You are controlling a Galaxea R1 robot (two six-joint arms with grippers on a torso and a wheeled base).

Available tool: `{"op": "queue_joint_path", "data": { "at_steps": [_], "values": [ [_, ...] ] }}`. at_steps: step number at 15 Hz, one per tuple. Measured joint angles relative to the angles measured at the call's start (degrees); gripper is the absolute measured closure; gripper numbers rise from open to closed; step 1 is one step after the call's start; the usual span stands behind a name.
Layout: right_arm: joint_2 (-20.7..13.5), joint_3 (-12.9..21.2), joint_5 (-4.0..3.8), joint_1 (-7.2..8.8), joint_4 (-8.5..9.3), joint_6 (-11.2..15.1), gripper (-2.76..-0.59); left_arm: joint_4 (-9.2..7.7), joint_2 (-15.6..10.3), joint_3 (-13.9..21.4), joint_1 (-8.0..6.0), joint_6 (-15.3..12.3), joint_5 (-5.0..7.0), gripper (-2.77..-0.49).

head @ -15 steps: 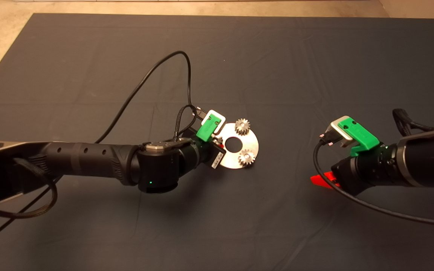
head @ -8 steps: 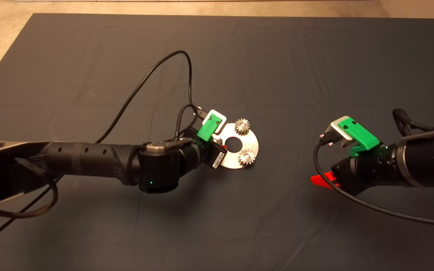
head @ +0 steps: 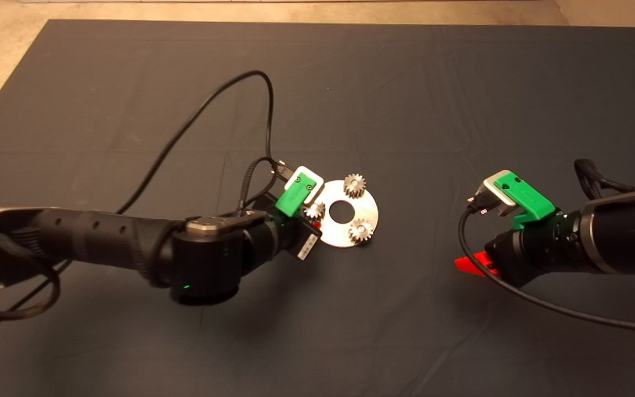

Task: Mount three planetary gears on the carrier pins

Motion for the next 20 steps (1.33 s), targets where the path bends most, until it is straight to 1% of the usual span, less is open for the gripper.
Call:
{"op": "queue_joint_path", "data": {
  "at_steps": [1,2,3,4,5,6,7,8,9,10,11,12,13,14,15,16,18,20],
  "values": [
    [0.0,0.0,-0.01,-0.02,0.18,-0.09,-2.2,-3.16,-0.41,2.93,-1.09,-0.11,1.61,-1.33],
    [0.06,0.0,-0.01,-0.02,0.46,-0.18,-2.2,-7.53,-0.57,5.42,-1.72,-0.55,1.78,-1.33],
    [0.48,0.0,-0.06,-0.07,0.88,-0.17,-2.2,-12.13,-0.55,7.59,-2.0,-1.92,1.69,-1.33],
    [1.33,0.0,-0.14,-0.41,1.34,-0.15,-2.2,-16.4,-0.56,9.03,-2.28,-4.19,1.74,-1.33],
    [2.89,0.0,-0.39,-1.66,1.4,0.13,-2.2,-19.42,-0.49,10.03,-2.55,-7.62,1.78,-1.33],
    [5.01,0.0,-0.45,-3.99,1.45,0.55,-2.2,-21.31,-0.21,10.83,-2.68,-11.32,1.89,-1.33],
    [7.59,-0.02,-0.28,-7.27,1.58,1.21,-2.2,-22.56,0.11,11.65,-2.63,-14.03,1.93,-1.33],
    [9.96,-0.02,0.19,-10.71,1.84,2.5,-2.2,-23.27,0.22,12.39,-2.63,-15.97,1.91,-1.33],
    [10.88,-0.02,0.49,-12.48,2.19,3.57,-2.2,-23.58,0.11,13.09,-2.4,-17.72,1.91,-1.33],
    [11.14,-0.02,0.3,-13.36,2.15,6.53,-2.2,-24.02,0.04,13.64,-1.69,-18.99,1.93,-1.33],
    [11.34,-0.05,-0.01,-13.69,1.78,8.48,-2.2,-24.55,-0.11,14.04,-0.63,-20.33,1.89,-1.33],
    [11.64,-0.06,-0.25,-14.84,1.51,9.61,-2.2,-25.02,-0.59,14.24,0.75,-21.49,1.89,-1.33],
    [12.37,-0.06,-0.13,-16.43,1.26,10.11,-2.2,-25.07,-1.39,14.39,2.55,-22.65,1.95,-1.33],
    [12.74,-0.06,-0.03,-18.06,0.76,10.59,-2.2,-25.27,-2.03,14.54,4.78,-23.41,2.0,-1.33],
    [12.73,-0.06,-0.04,-19.51,0.21,10.97,-2.2,-25.8,-2.25,14.66,6.53,-24.47,2.0,-1.33],
    [12.76,-0.06,-0.01,-20.57,-0.28,11.2,-2.2,-26.2,-2.31,14.89,7.66,-25.23,1.98,-1.33],
    [12.69,-0.06,-0.13,-22.03,-0.98,11.5,-2.2,-26.12,-2.31,15.11,8.07,-25.97,1.95,-1.33],
    [12.71,-0.06,-0.15,-22.92,-1.39,11.65,-2.2,-26.21,-2.47,15.25,8.86,-26.34,1.98,-1.33]
  ]
}}
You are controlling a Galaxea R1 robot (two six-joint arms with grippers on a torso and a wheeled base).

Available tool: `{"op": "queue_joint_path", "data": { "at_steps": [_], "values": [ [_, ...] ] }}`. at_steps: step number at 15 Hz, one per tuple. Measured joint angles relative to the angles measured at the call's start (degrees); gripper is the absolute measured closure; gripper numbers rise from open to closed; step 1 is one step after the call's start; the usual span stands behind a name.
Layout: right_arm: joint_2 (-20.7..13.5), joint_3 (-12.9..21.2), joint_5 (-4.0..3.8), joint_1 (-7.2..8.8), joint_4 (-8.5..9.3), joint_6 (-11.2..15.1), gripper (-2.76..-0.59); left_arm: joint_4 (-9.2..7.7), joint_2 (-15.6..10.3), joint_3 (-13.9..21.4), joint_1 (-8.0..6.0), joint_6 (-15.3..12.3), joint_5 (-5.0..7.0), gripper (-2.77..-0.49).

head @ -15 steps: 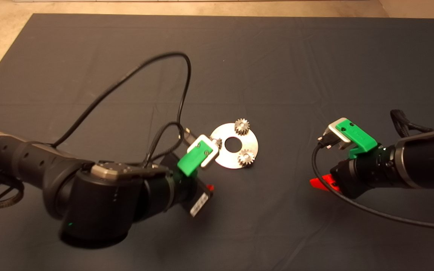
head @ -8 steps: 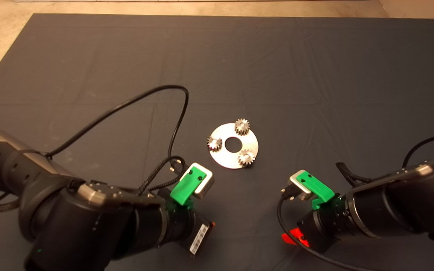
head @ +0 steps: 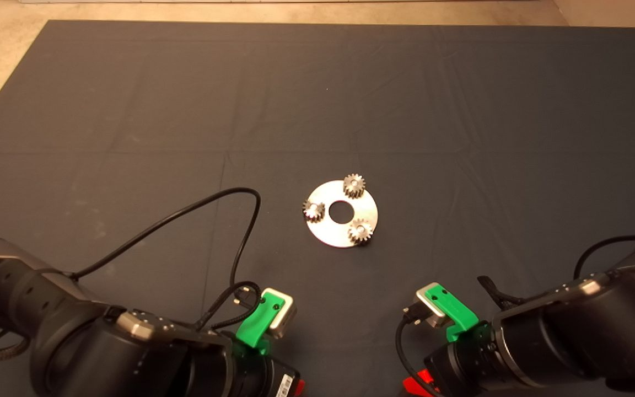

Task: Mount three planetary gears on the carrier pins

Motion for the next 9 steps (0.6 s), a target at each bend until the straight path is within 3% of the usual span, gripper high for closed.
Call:
{"op": "queue_joint_path", "data": {
  "at_steps": [4,9],
  "values": [
    [-0.02,0.0,0.0,-1.76,-0.44,0.22,-2.2,-0.1,-0.11,0.15,0.41,-0.54,0.0,-1.33],
    [-0.33,0.0,-0.05,-1.88,-0.52,0.15,-2.2,-0.1,0.0,0.18,0.42,-0.87,0.0,-1.33]
  ]
}}
